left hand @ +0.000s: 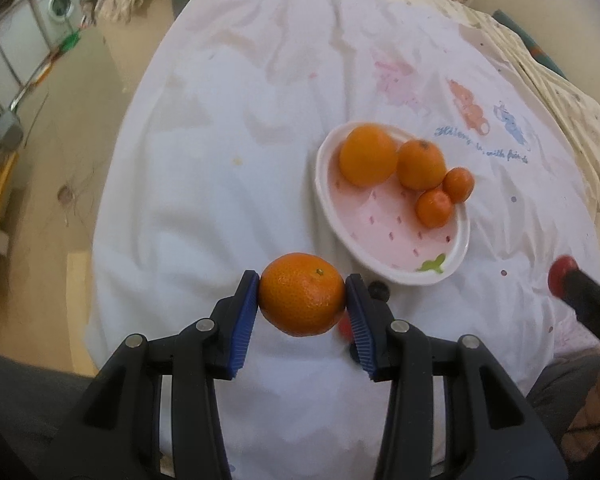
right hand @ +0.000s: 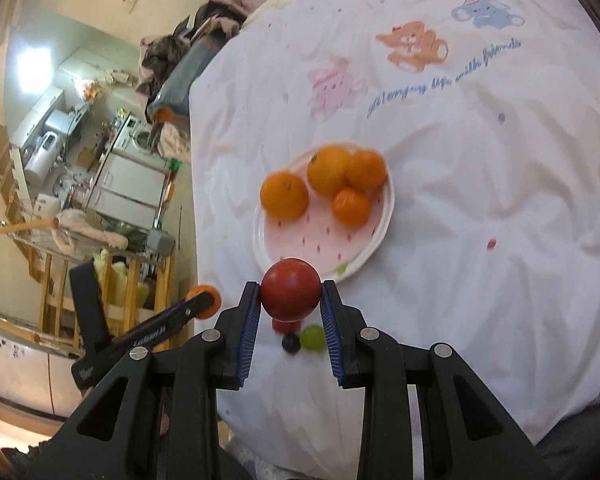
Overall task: Organize fruits
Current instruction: 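Carry the tangerine and the red tomato over the pink plate with both tools, then open the left tool to drop the tangerine while the right tool releases the tomato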
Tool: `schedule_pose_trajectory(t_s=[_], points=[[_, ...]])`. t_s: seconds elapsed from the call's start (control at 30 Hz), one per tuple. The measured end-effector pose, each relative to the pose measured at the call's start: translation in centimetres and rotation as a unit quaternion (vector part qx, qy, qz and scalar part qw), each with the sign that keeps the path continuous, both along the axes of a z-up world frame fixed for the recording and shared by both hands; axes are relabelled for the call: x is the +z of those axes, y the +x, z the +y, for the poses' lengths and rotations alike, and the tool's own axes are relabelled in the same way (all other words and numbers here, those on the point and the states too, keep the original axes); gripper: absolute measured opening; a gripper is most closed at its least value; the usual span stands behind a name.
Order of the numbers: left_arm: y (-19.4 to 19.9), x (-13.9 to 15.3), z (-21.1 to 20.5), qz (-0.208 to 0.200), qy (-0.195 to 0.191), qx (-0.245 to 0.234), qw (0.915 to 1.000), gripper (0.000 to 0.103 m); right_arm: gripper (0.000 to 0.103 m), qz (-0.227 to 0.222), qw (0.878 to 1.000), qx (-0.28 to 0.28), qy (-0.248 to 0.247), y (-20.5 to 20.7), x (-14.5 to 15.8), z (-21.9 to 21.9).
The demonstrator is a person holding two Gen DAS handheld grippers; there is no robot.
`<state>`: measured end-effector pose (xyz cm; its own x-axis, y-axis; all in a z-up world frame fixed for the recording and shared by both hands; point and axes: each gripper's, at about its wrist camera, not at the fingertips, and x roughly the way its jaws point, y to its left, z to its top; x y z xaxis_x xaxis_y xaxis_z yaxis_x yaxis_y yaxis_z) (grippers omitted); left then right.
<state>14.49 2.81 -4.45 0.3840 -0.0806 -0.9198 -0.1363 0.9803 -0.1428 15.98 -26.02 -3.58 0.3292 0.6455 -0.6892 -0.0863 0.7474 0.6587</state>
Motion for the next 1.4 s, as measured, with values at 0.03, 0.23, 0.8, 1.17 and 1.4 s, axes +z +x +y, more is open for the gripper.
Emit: schedule_pose_trajectory(t_s=[0.03,0.23,0.8,1.17,1.4], points=[[0.3,0.3,-0.2,-0.003,0.003,-0.004,1.0,0.04,0.032,-0.003,1.0,-0.003,0.002,0.4,0.2,-0.3],[2.9,1.3,-1.3,-0.012,0.001,-0.034,0.9993,0.04,0.032,-0.013,1.0,-0.016,0.003,2.5,0.9,-1.2],[9.2,-1.5,-4.2,-0.011,0.024,-0.112,0.9934,0.04,0.032,0.019,1.0,-0.009,-0.023,8.9,-2.4,0.3],[10.3,-5.8,-5.3,0.032,0.011,-0.127,0.9913,0.041,0.033,0.091,0.994,0.003,-0.063,10.6,-7.4,1.5],[11.0,-6.2,-5.5,0.042,-0.002,-0.132,0.9904,0.041,0.033,0.097,0.992,0.0,-0.077,10.8,-8.1,1.4]])
